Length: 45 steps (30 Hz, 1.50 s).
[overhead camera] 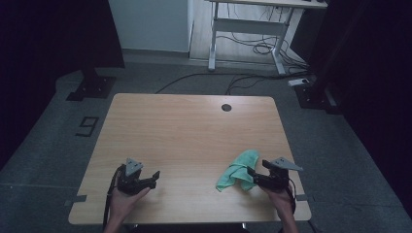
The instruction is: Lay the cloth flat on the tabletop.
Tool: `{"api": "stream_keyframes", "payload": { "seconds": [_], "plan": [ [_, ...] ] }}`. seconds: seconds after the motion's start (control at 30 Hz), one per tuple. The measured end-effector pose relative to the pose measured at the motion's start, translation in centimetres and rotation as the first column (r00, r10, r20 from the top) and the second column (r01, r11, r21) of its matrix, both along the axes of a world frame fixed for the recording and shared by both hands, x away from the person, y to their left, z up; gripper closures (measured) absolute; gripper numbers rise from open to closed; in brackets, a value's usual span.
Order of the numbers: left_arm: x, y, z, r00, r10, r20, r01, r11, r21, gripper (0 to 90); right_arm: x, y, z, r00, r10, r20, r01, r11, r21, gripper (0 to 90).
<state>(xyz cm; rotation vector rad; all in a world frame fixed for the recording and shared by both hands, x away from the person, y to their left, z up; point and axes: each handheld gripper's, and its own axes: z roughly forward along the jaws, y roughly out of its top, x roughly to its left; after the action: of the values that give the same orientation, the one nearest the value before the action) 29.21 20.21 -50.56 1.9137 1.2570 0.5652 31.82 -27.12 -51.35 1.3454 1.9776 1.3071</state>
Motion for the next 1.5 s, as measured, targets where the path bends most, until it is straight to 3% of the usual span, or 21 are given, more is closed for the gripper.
{"api": "stream_keyframes", "payload": {
  "seconds": [0.27, 0.4, 0.53, 0.73, 0.87, 0.93, 1.13, 1.33, 1.4, 1.5],
  "plan": [
    [-0.1, -0.3, 0.0, 0.9999, -0.01, -0.009, 0.01, 0.9999, -0.007, 20.3, 1.1, 1.1, 0.4, 0.9993, 0.037, 0.004, -0.037, 0.999, -0.011, 21.0],
    [-0.1, -0.5, -0.3, 0.9996, -0.017, -0.024, 0.017, 0.9999, 0.0, 20.6, 2.1, 2.0, 0.6, 0.9985, 0.054, 0.0, -0.054, 0.997, -0.054, 18.7],
    [-0.1, -0.9, -0.7, 0.9989, -0.025, -0.04, 0.026, 0.9996, 0.007, 21.0, 2.5, 2.7, 0.9, 0.996, 0.089, -0.008, -0.089, 0.994, -0.062, 17.5],
    [-0.2, -1.4, -0.9, 0.9981, -0.041, -0.046, 0.041, 0.999, 0.017, 21.1, 3.6, 3.0, -1.1, 0.991, 0.104, -0.084, -0.11, 0.992, -0.065, 15.2],
    [-0.2, -1.5, -1.0, 0.998, -0.041, -0.048, 0.042, 0.9989, 0.021, 21.1, 4.1, 3.5, -2.3, 0.985, 0.113, -0.131, -0.127, 0.987, -0.099, 15.0],
    [-0.2, -1.5, -1.1, 0.9978, -0.042, -0.05, 0.044, 0.9988, 0.023, 21.2, 4.1, 3.7, -2.4, 0.9855, 0.108, -0.131, -0.124, 0.985, -0.121, 16.1],
    [-0.3, -1.9, -1.2, 0.997, -0.054, -0.056, 0.056, 0.998, 0.029, 21.3, 4.2, 3.8, -3.4, 0.9879, 0.084, -0.131, -0.105, 0.98, -0.167, 26.1],
    [-0.4, -2.2, -1.4, 0.996, -0.064, -0.062, 0.066, 0.9973, 0.033, 21.5, 3.9, 3.8, -3.4, 0.9924, 0.054, -0.111, -0.078, 0.97, -0.228, 43.9],
    [-0.4, -2.3, -1.4, 0.9959, -0.066, -0.062, 0.068, 0.9971, 0.034, 21.6, 3.9, 3.6, -3.5, 0.9946, 0.037, -0.097, -0.059, 0.972, -0.227, 54.0],
    [-0.4, -2.5, -1.4, 0.9952, -0.073, -0.066, 0.076, 0.9964, 0.037, 21.7, 3.9, 3.2, -3.5, 0.9953, 0.03, -0.092, -0.05, 0.974, -0.221, 61.0]
  ]
}}
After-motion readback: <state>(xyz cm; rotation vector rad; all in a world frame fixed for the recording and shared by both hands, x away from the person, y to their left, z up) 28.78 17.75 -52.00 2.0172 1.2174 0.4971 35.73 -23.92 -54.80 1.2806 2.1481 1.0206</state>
